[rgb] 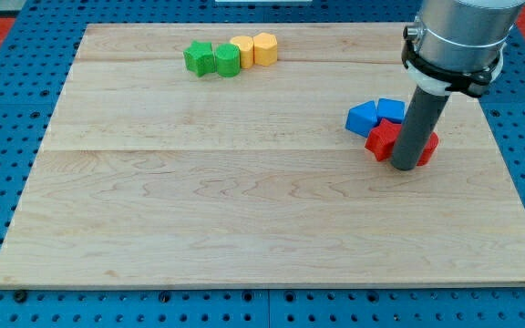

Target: Slide the red circle into the group of blocks

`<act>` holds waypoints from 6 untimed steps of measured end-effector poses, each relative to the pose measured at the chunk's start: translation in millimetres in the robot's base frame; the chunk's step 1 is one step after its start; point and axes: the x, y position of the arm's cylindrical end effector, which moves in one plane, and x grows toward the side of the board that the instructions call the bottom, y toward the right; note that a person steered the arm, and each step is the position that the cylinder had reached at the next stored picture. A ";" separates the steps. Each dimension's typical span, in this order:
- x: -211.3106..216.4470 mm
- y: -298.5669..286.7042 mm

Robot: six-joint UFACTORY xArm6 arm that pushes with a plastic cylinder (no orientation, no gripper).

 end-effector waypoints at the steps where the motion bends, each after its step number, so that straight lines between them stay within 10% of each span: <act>1: 23.7 0.0; 6: -7.6 46.0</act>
